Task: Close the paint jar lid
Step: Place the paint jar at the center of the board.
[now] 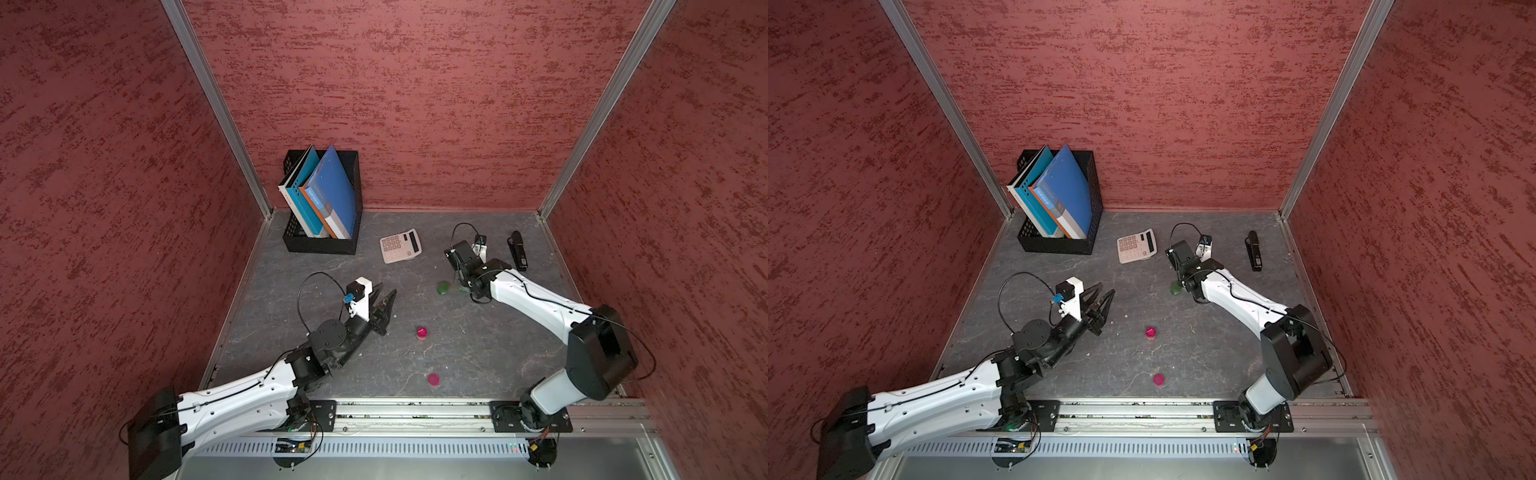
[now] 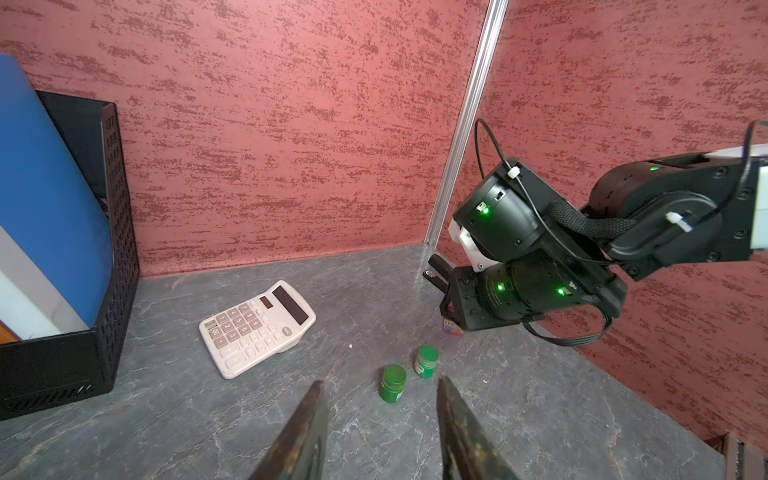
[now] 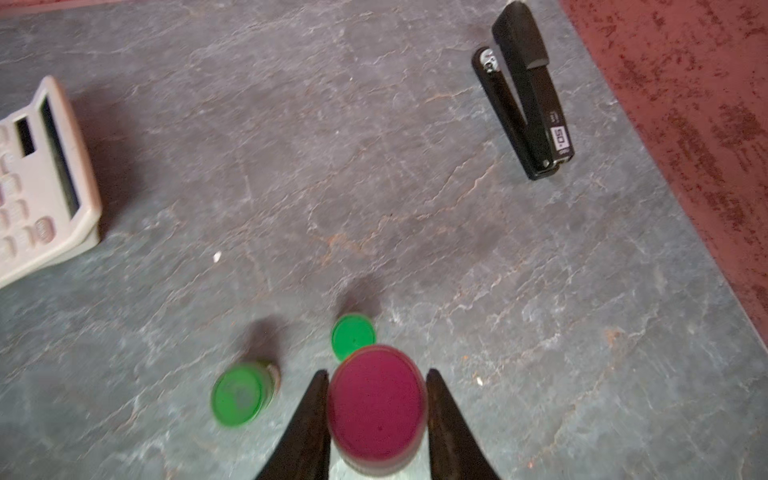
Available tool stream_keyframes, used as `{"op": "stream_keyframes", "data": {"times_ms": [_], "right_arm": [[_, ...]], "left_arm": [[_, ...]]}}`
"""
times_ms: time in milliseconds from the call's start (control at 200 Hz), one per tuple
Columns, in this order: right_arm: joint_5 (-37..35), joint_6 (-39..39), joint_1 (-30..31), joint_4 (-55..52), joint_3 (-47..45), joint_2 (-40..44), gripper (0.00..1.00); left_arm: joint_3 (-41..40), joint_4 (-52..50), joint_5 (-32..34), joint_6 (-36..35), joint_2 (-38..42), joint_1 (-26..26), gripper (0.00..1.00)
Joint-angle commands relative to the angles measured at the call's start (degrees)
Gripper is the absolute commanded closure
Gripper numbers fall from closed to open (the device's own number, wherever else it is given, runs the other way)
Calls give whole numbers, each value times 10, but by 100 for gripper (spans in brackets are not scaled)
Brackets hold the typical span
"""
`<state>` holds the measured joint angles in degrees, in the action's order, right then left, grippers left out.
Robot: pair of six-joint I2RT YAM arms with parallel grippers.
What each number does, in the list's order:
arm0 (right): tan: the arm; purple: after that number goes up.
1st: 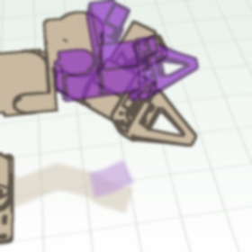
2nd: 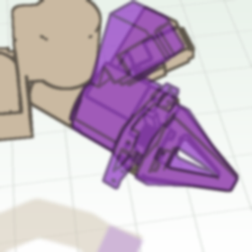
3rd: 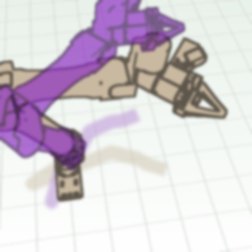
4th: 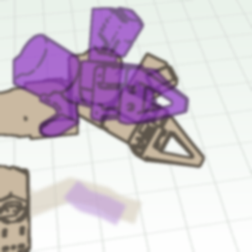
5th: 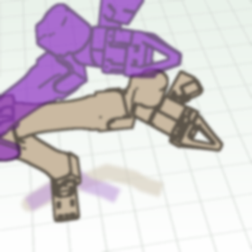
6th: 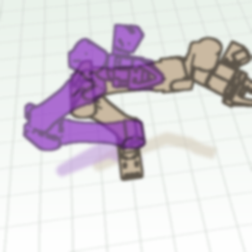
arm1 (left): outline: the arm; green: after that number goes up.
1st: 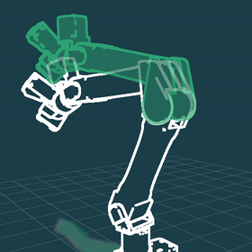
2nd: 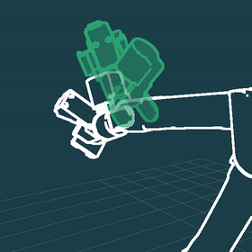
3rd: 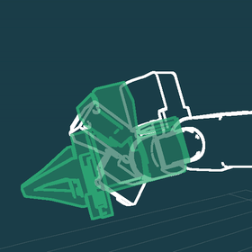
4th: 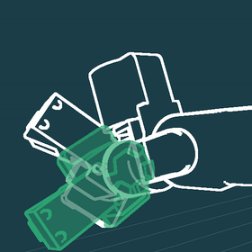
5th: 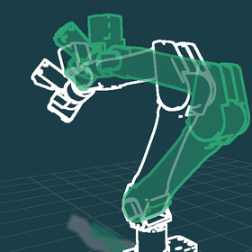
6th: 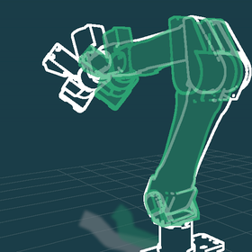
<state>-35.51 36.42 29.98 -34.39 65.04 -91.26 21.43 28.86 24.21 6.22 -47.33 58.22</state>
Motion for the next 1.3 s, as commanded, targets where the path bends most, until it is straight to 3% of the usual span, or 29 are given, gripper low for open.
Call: {"op": "stream_keyframes", "data": {"times_ms": [0, 220, 431, 1292], "right_arm": [[-67, -24, -20, 101, -4, -29, 74], [-103, -57, -38, 165, 31, -125, 75], [-103, -45, -46, 192, 38, -166, 74], [-39, -11, -58, 171, 38, -229, 68]], "left_arm": [[19, -10, 7, 4, -6, -2, 57], [26, -42, 13, 1, -7, -8, 56], [25, -49, 14, 3, -6, -21, 55], [24, -66, 9, 10, 7, -32, 54]]}}
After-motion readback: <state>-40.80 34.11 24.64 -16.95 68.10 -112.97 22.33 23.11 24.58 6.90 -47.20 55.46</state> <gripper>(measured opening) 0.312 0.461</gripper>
